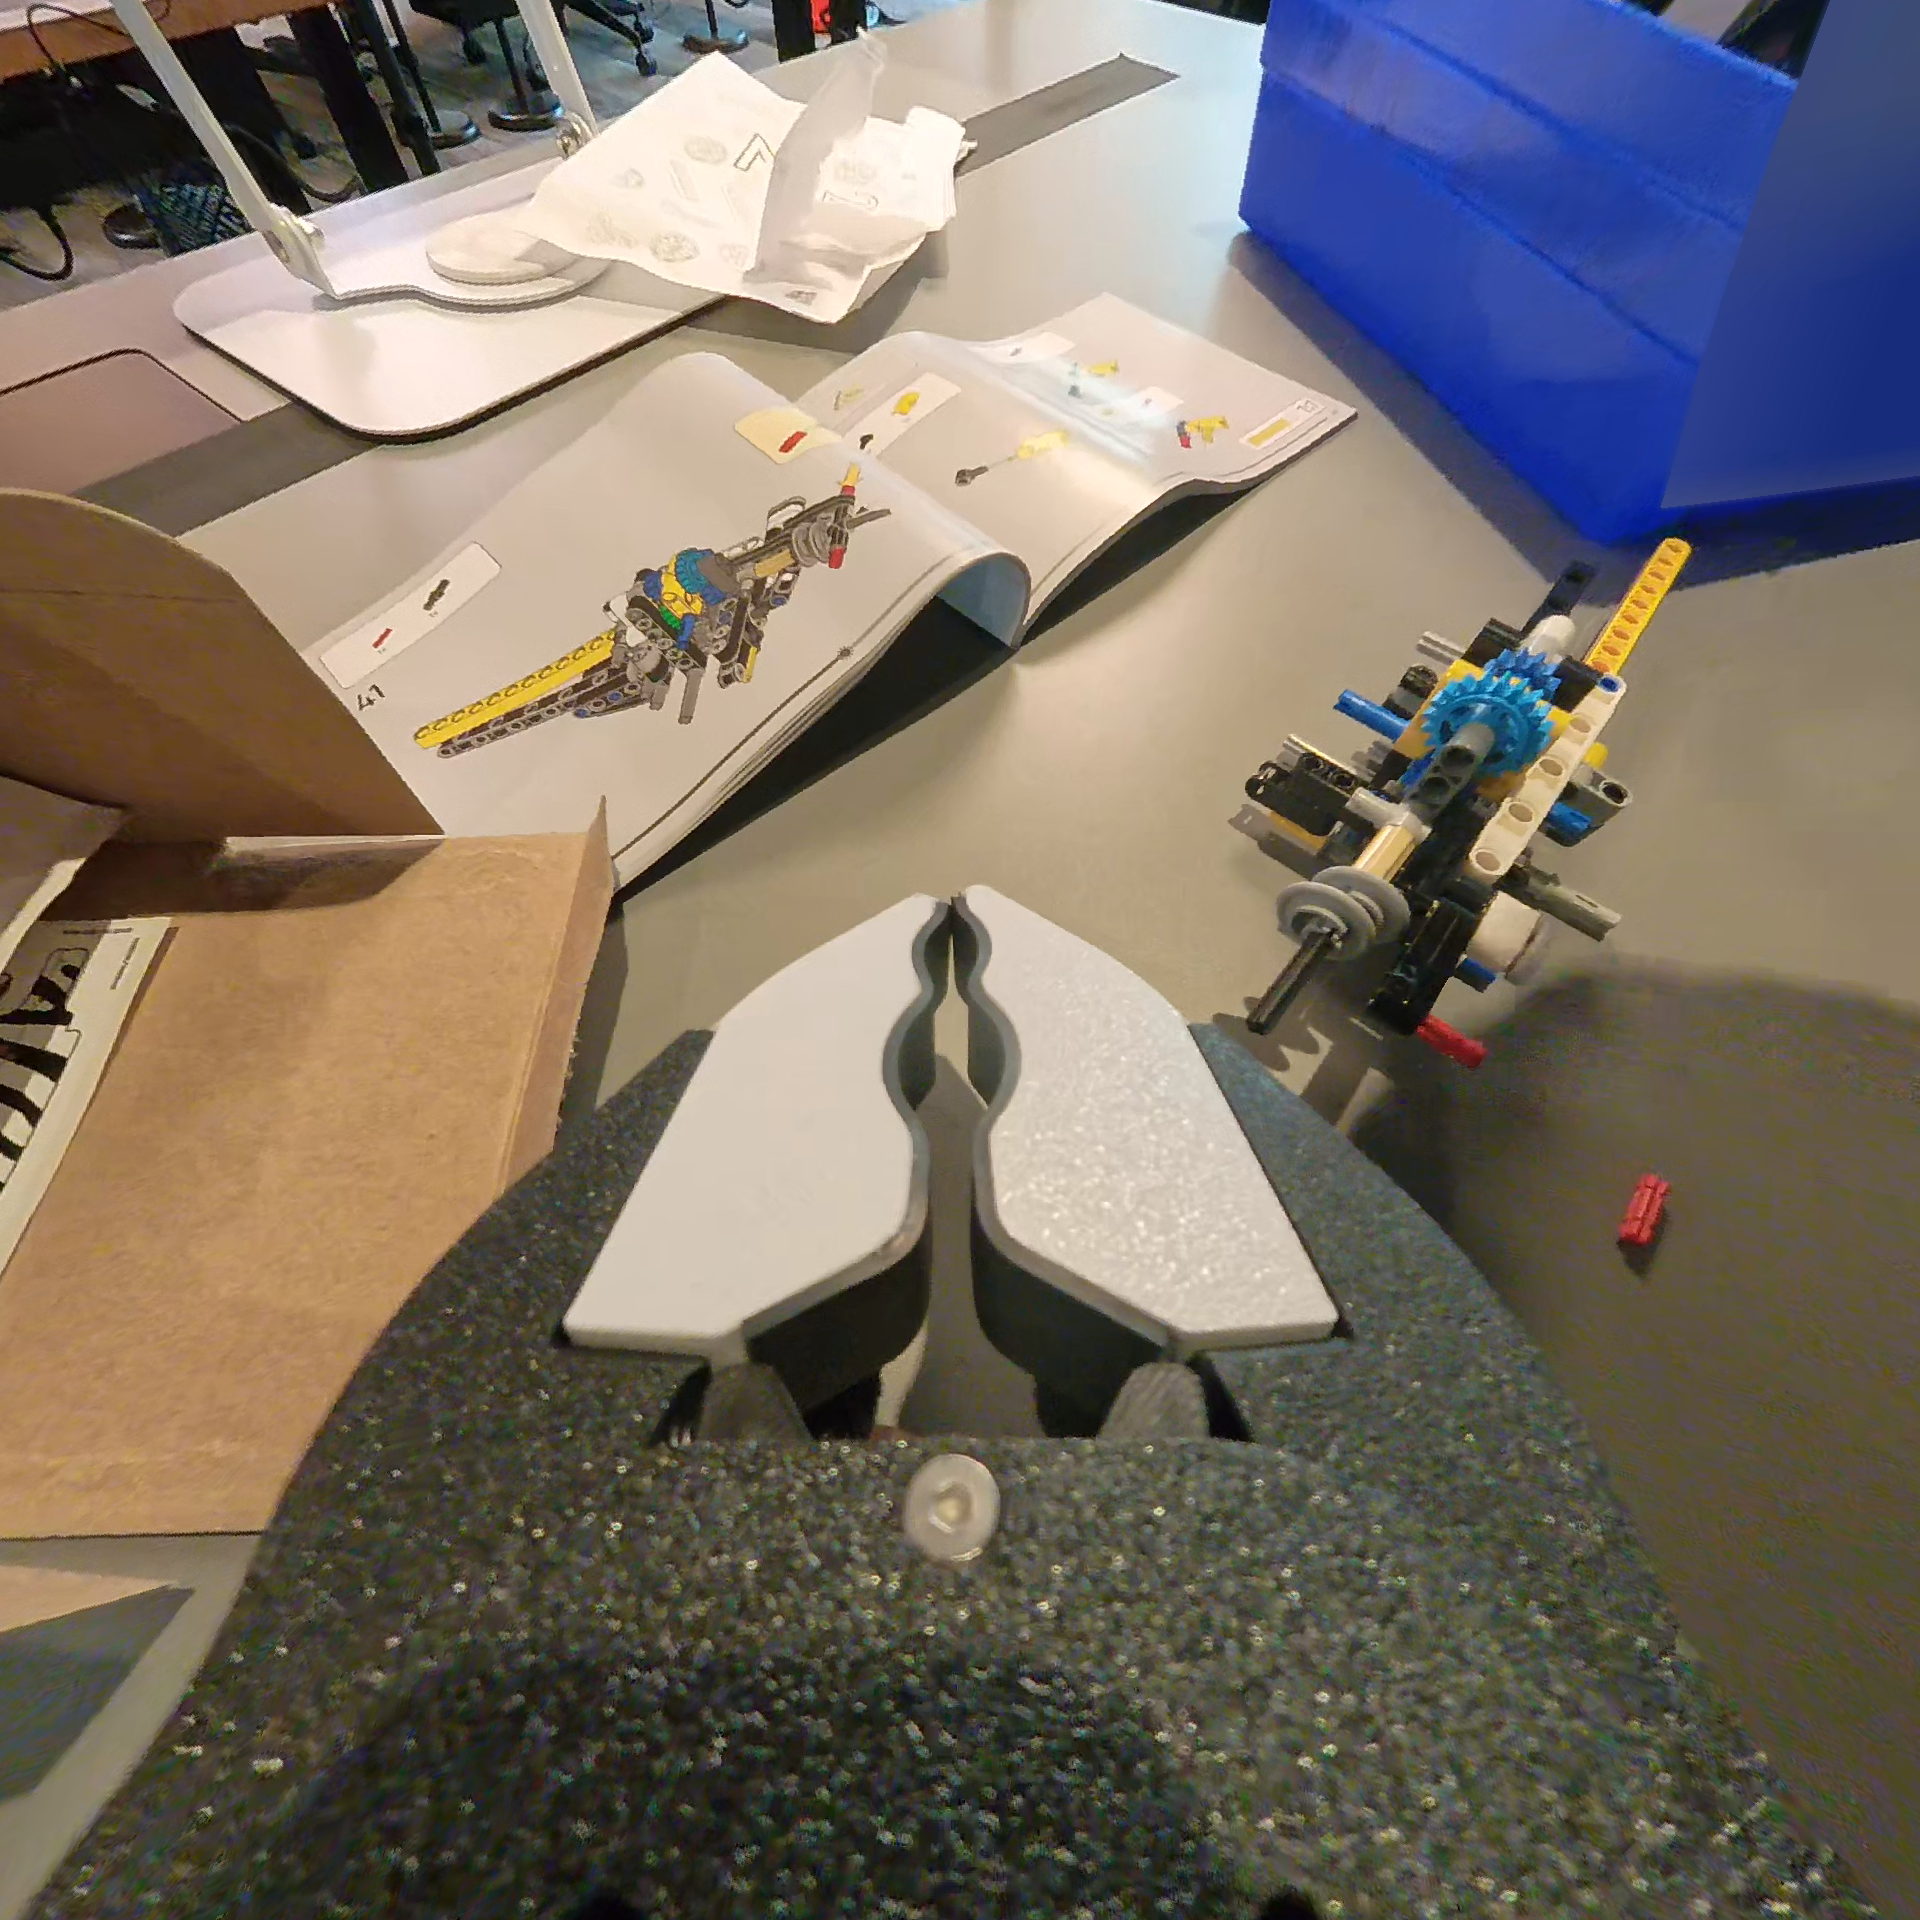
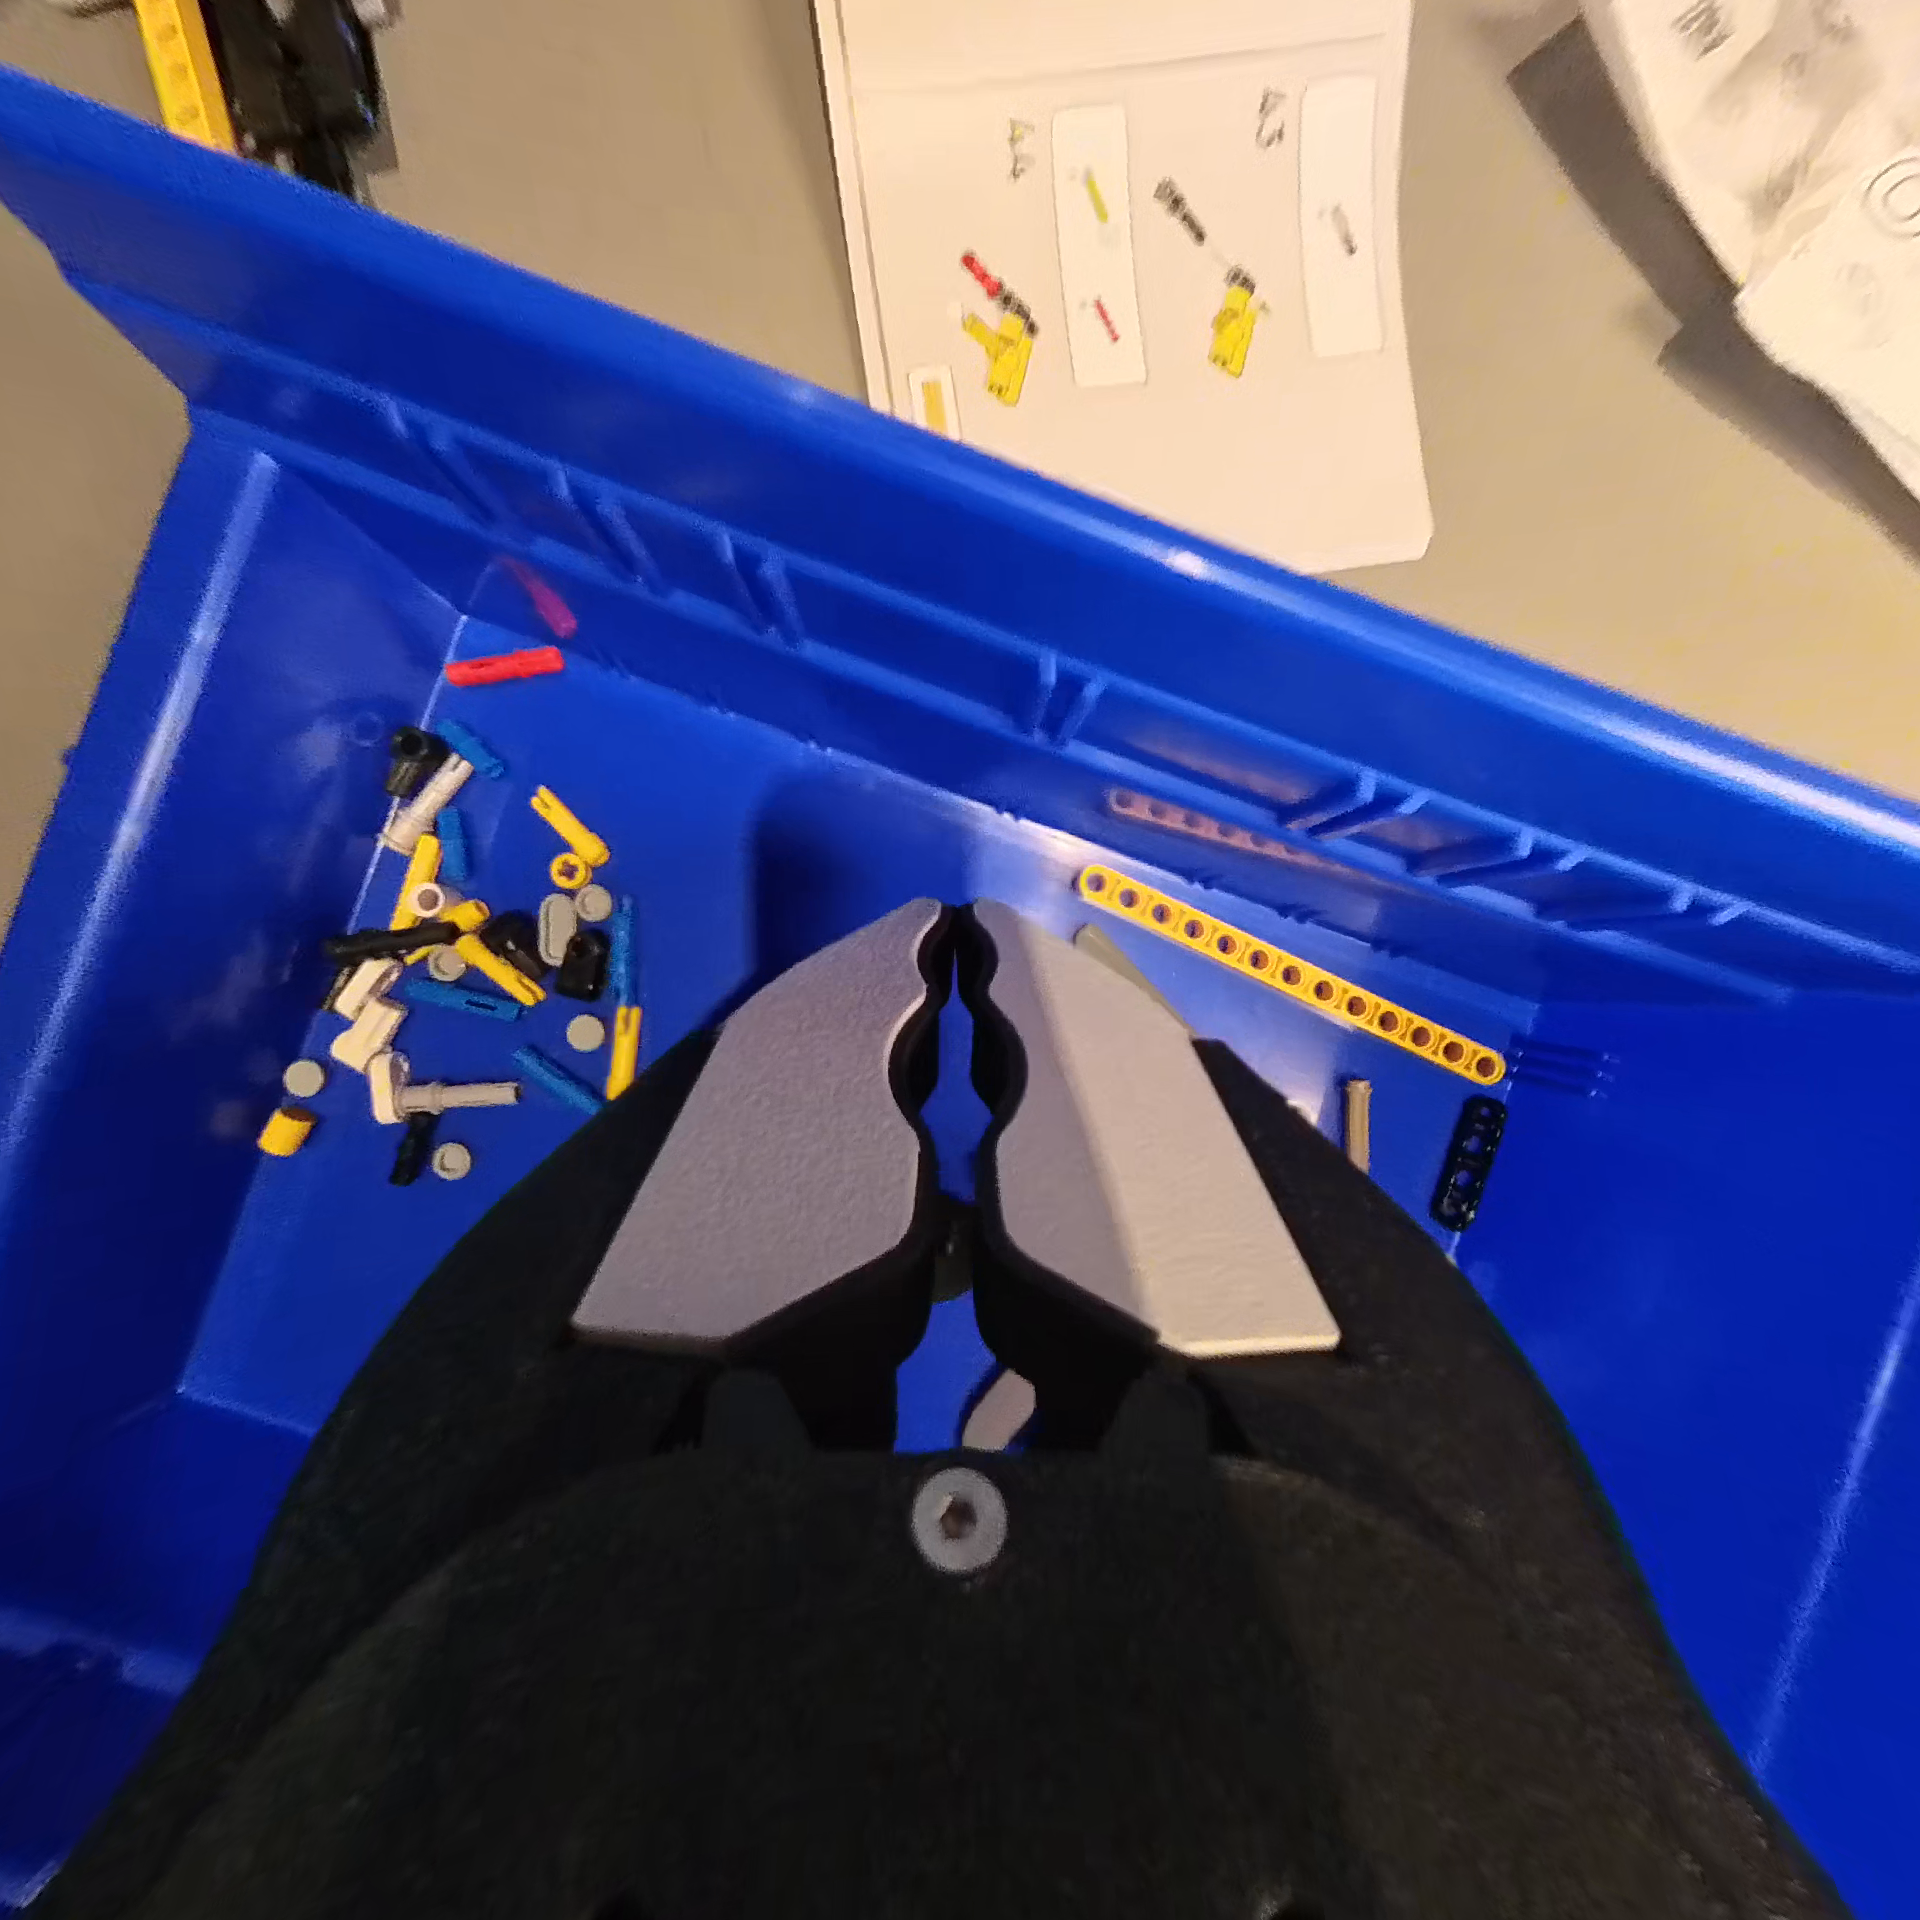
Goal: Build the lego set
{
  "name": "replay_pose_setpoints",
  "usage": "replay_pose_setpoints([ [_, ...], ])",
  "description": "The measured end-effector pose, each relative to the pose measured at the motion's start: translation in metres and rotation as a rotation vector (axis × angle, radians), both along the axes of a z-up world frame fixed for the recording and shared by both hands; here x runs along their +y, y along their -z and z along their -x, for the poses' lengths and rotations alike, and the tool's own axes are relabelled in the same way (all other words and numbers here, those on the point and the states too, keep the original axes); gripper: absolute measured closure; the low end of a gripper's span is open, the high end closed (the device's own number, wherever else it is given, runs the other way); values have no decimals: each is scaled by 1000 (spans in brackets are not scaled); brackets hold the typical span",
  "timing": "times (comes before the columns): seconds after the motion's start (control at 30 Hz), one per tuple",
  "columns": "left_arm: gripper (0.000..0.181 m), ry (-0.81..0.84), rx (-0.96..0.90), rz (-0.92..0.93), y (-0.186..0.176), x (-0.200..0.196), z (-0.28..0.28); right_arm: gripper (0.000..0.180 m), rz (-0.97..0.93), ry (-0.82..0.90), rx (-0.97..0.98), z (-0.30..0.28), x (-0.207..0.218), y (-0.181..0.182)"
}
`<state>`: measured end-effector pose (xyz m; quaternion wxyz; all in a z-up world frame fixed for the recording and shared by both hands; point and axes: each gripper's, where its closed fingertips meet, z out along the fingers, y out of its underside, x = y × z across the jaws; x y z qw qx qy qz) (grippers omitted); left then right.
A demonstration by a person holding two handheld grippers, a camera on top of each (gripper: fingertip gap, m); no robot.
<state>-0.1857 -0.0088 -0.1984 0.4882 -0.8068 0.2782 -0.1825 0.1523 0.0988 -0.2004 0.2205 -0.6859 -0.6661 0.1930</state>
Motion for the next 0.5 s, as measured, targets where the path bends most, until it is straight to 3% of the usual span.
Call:
replay_pose_setpoints([
  [0.5,180,-7,16,11,3,6,1,179,-4,-4,121,9,-3,-19],
])
